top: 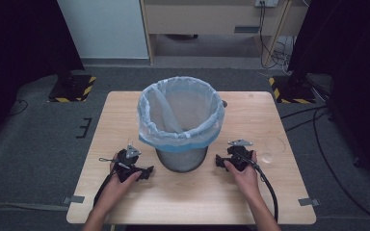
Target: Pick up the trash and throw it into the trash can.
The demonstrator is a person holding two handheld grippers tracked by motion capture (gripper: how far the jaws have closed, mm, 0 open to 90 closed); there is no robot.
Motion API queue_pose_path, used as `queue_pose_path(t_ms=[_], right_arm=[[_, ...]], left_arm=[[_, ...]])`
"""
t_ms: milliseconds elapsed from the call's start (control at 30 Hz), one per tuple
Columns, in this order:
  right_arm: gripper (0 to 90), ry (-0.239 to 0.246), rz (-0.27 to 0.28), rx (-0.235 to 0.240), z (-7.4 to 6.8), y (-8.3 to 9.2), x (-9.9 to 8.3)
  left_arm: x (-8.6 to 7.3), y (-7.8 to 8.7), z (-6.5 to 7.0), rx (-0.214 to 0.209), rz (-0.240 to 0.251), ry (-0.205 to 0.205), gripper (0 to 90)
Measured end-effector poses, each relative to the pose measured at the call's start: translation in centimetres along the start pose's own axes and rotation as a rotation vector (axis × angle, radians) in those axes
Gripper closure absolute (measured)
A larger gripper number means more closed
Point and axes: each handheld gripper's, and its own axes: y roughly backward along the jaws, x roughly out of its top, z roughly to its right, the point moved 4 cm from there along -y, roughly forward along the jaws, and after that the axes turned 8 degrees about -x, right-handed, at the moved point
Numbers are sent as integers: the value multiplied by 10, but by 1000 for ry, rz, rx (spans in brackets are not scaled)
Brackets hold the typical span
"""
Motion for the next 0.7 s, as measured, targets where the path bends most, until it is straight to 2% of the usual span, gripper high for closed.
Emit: queue_pose_path(t_ms=[33,100,167,267,367,467,500,600,700], right_arm=[[16,0,0,0,0,0,0],[78,13,0,9,0,2,1],[65,20,14,8,0,5,4],[61,25,43,33,1,13,8],[51,20,72,59,7,29,15],[46,32,123,56,15,49,25],[46,32,123,56,15,49,25],[34,44,159,54,23,66,34],[31,36,190,48,33,82,41]], left_arm=[[0,0,0,0,0,0,0],[0,0,0,0,0,0,0],[0,0,0,0,0,0,0],[0,0,0,0,0,0,0],[0,0,0,0,0,0,0],[0,0,0,0,0,0,0],[0,0,0,0,0,0,0],[0,0,0,0,0,0,0],[0,0,0,0,0,0,0]])
